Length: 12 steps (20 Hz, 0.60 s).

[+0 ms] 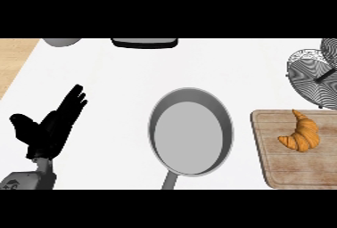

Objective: Pick the bell pepper from the cutting board and place it in the tiered basket

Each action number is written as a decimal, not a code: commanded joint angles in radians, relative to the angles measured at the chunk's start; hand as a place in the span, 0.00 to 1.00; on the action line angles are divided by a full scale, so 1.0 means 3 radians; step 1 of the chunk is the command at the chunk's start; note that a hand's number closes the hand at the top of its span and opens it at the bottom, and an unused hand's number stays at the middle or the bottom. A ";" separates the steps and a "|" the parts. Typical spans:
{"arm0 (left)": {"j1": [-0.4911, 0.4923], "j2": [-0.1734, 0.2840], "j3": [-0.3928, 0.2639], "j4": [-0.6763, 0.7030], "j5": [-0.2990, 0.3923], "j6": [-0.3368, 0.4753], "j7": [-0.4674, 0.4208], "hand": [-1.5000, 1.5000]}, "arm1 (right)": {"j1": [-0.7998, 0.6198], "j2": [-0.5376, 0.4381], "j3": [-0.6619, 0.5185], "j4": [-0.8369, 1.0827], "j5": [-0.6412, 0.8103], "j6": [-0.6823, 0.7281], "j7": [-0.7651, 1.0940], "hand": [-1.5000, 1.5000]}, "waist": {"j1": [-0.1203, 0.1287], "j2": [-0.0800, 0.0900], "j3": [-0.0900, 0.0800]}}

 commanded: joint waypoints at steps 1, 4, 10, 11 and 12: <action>-0.0058 0.0004 0.0005 0.0053 -0.0006 -0.0022 -0.0015 0.50 | -0.0239 -0.0288 -0.0149 0.0362 -0.0225 0.0500 -0.0375 1.00 | 0.0014 0.0018 -0.0010; 0.0022 0.0008 -0.0009 -0.0018 -0.0013 -0.0041 -0.0033 0.50 | -0.0375 -0.0376 -0.0022 0.0507 -0.0194 0.0643 -0.0417 1.00 | 0.0069 0.0011 -0.0017; -0.0115 0.0007 -0.0044 0.0007 -0.0055 -0.0032 0.0076 0.50 | -0.0764 -0.0549 0.0264 0.0517 -0.0156 0.0910 -0.0367 1.00 | 0.0072 0.0011 -0.0026; -0.0067 0.0019 -0.0002 0.0086 -0.0015 -0.0089 -0.0002 0.50 | -0.0893 -0.0568 0.0319 0.0509 -0.0169 0.1023 -0.0232 1.00 | 0.0084 0.0011 -0.0033; -0.0089 -0.0027 0.0008 0.0066 -0.0030 -0.0025 -0.0014 0.50 | -0.0894 -0.0457 0.0384 0.0526 -0.0135 0.0912 -0.0308 1.00 | 0.0060 0.0007 -0.0032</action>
